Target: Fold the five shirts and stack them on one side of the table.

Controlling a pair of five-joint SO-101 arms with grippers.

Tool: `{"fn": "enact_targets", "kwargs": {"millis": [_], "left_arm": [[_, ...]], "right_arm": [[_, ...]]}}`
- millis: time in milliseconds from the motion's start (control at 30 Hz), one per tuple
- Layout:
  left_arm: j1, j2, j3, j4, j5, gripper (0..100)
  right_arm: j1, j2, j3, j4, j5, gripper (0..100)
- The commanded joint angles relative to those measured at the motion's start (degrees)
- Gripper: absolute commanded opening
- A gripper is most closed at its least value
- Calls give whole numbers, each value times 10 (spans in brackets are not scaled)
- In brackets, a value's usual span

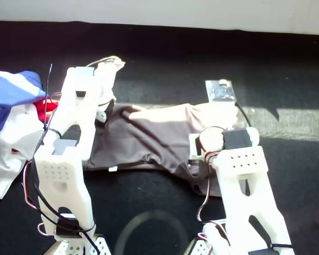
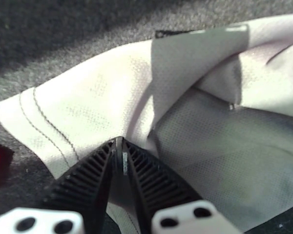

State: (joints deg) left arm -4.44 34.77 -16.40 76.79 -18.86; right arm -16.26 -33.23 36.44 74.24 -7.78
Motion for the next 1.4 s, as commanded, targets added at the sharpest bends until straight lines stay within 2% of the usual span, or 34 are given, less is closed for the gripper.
{"fn": "enact_targets", "kwargs": {"millis": [0, 367, 600, 767, 833, 967, 1000, 1167, 1367], "left_arm": [[5, -7, -7, 13, 2, 9], [4, -7, -7, 21, 2, 9], [4, -7, -6, 21, 2, 9], [3, -7, -6, 21, 2, 9], [3, -7, -6, 21, 2, 9], [3, -7, -6, 21, 2, 9], [3, -7, -6, 21, 2, 9], [3, -7, -7, 21, 2, 9], [3, -7, -7, 21, 2, 9]], "right_arm": [[-11, 22, -28, -11, -15, 249], [-9, 208, -30, -12, -14, 252], [-6, 215, -36, -12, -14, 252], [1, 153, -58, -5, -14, 247], [1, 116, -67, -5, -15, 204], [0, 55, -76, -7, -8, 10], [-1, 44, -74, -7, 10, 5], [0, 28, -72, -5, 29, 24], [-6, 29, -65, 31, 27, 146]]}}
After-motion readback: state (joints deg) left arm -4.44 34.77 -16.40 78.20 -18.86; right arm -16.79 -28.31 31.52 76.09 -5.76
